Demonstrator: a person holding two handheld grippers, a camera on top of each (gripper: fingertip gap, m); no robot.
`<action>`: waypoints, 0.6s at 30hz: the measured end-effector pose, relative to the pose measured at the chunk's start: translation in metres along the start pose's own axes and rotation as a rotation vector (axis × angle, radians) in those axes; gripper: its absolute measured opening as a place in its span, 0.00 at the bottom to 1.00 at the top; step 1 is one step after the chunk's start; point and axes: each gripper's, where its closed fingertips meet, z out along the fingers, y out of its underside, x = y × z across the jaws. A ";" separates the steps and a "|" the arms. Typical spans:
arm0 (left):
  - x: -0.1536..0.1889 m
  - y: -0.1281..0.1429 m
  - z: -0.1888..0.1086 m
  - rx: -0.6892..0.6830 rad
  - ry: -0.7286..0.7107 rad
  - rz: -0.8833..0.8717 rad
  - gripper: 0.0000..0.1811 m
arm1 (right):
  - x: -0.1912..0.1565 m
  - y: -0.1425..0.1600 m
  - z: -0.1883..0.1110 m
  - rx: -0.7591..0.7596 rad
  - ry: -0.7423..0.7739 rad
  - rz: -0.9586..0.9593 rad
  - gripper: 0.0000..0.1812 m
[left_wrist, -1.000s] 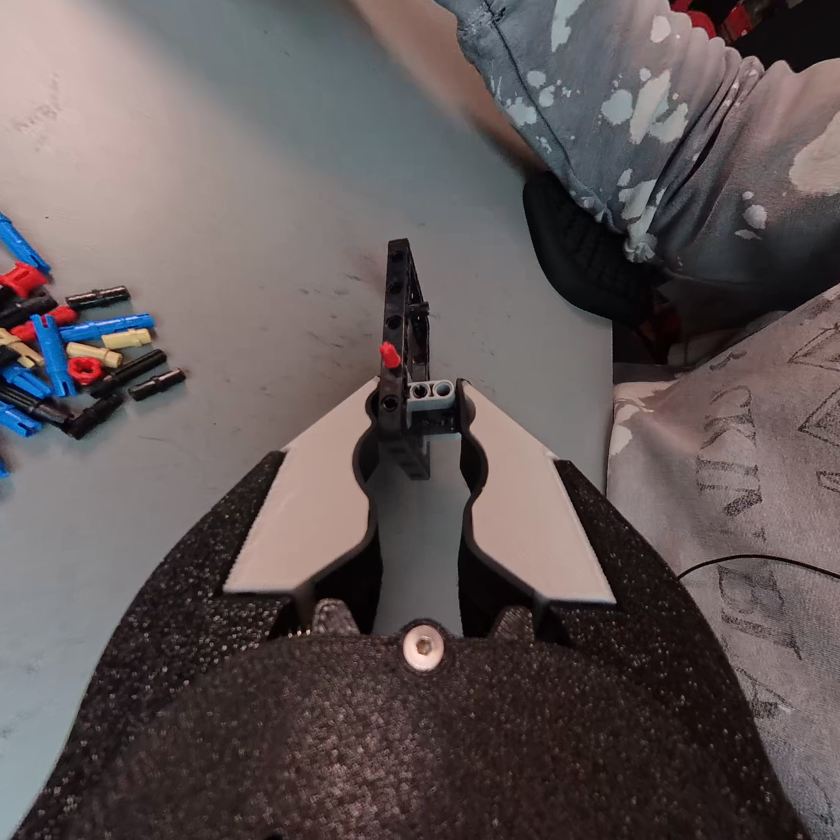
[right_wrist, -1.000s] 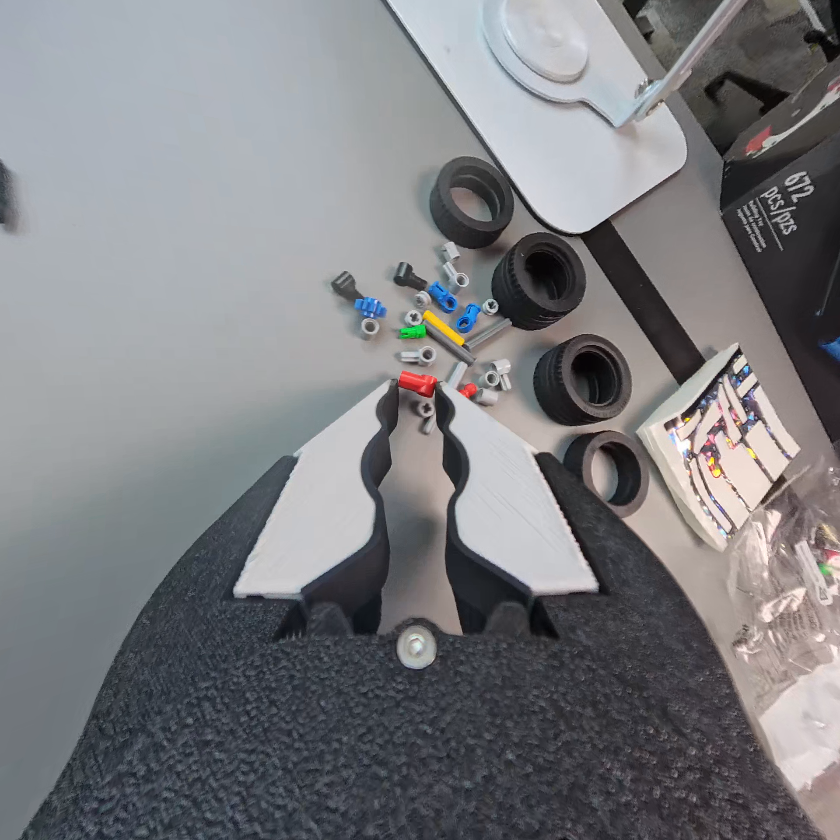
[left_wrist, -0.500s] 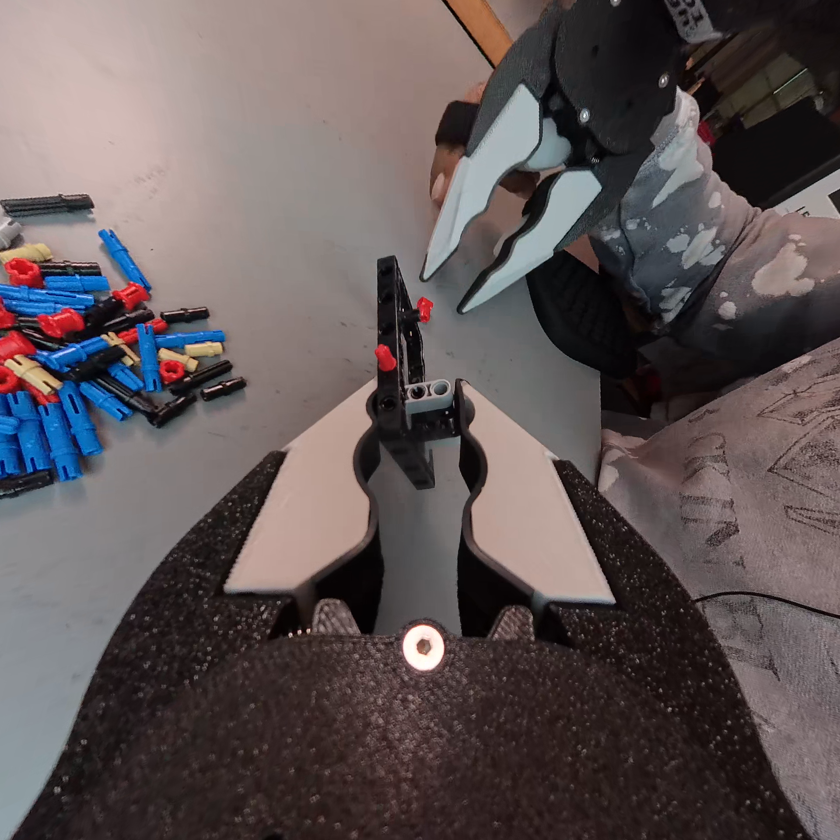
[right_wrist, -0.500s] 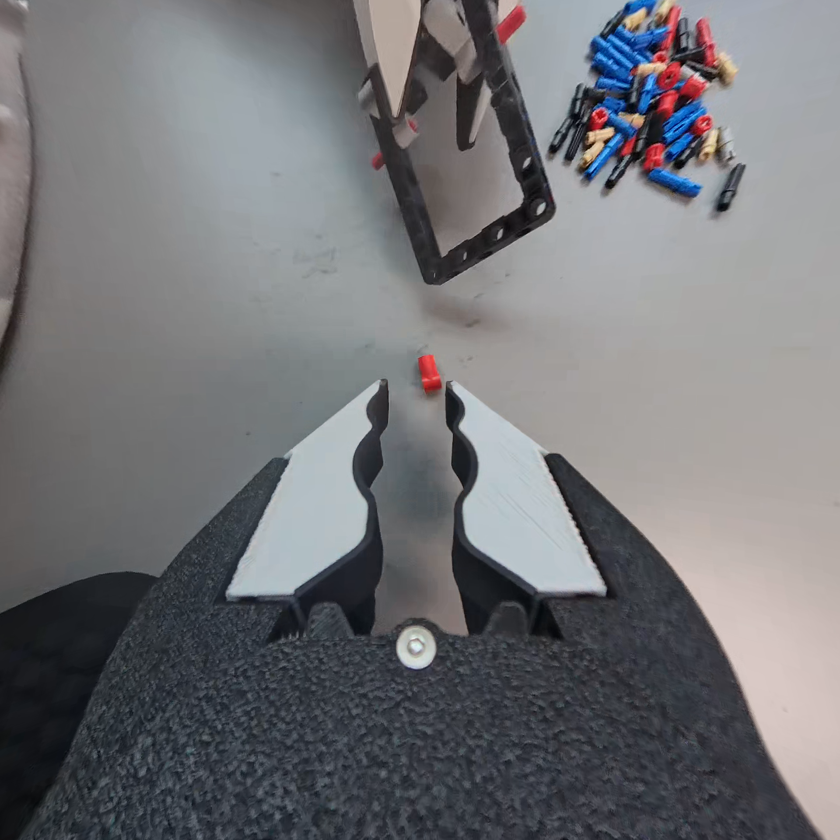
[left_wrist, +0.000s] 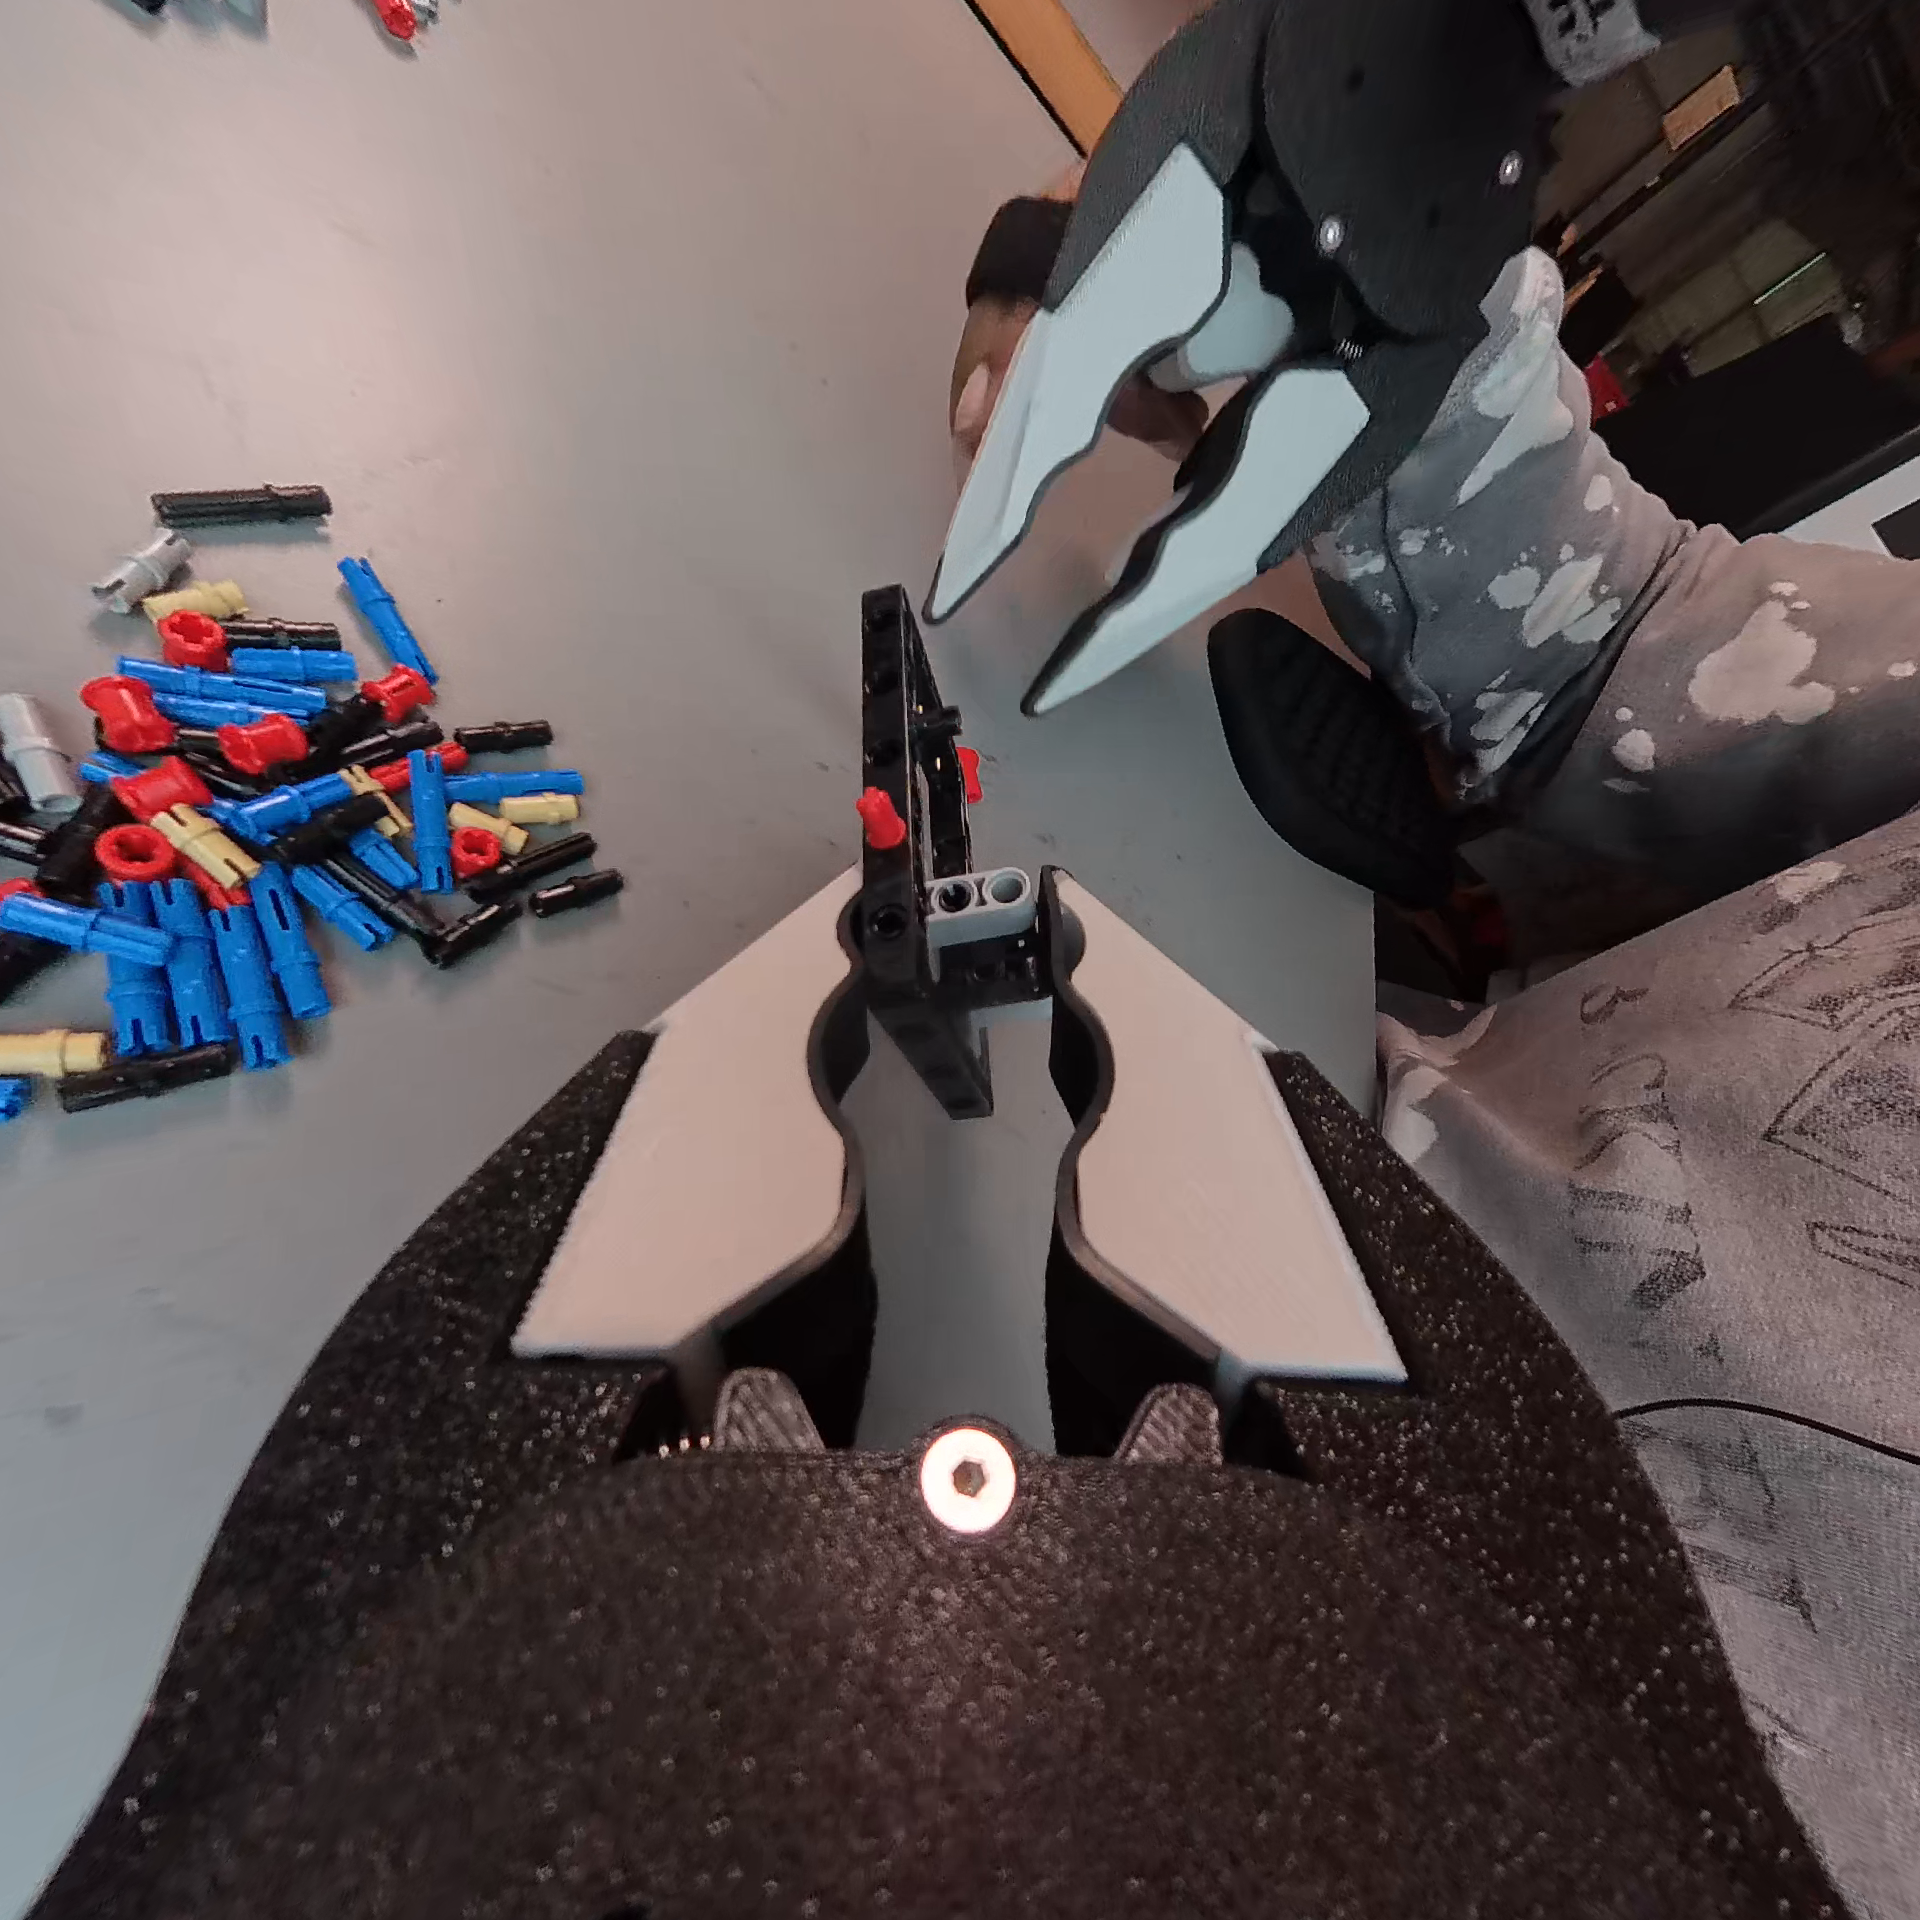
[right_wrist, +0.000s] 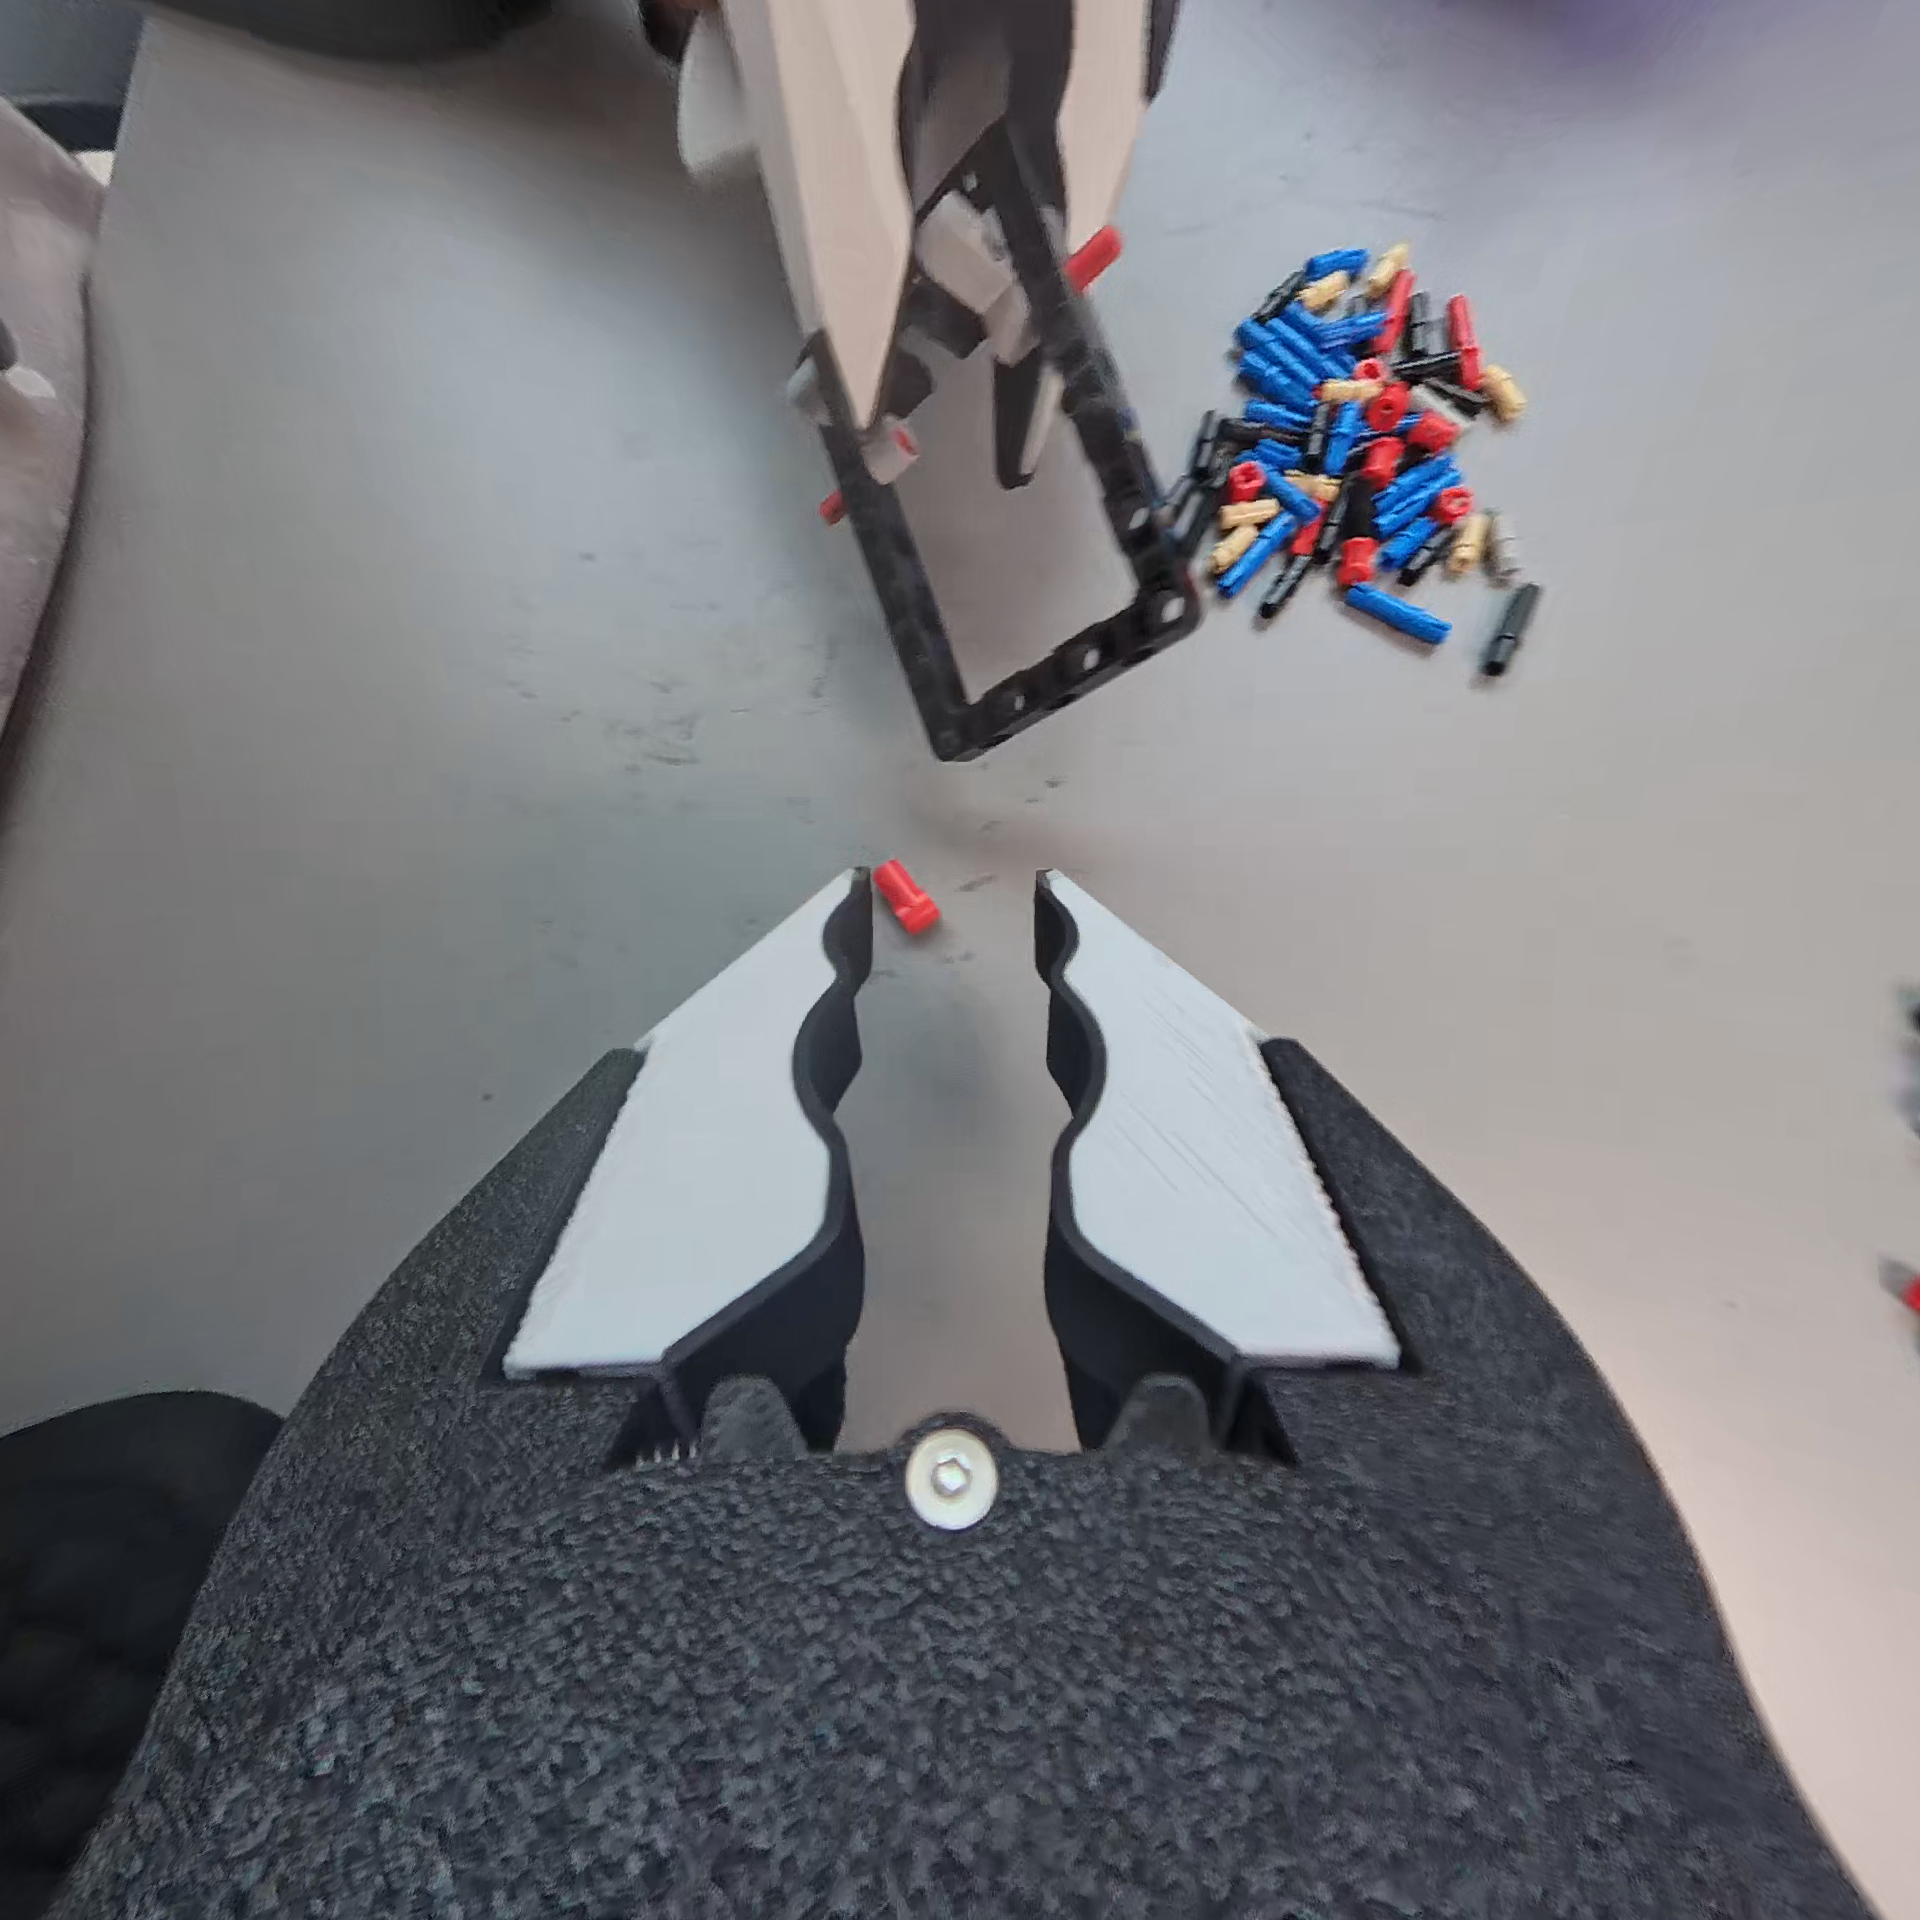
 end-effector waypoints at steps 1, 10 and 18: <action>0.000 -0.001 -0.001 0.007 0.002 -0.002 0.16 | -0.008 0.003 0.006 -0.021 -0.028 -0.011 0.18; 0.001 -0.002 -0.002 0.010 0.001 0.003 0.16 | 0.048 0.007 -0.013 -0.004 0.147 0.014 0.04; 0.001 -0.003 -0.002 0.018 0.009 -0.007 0.16 | 0.213 0.060 -0.049 -0.104 0.547 0.250 0.08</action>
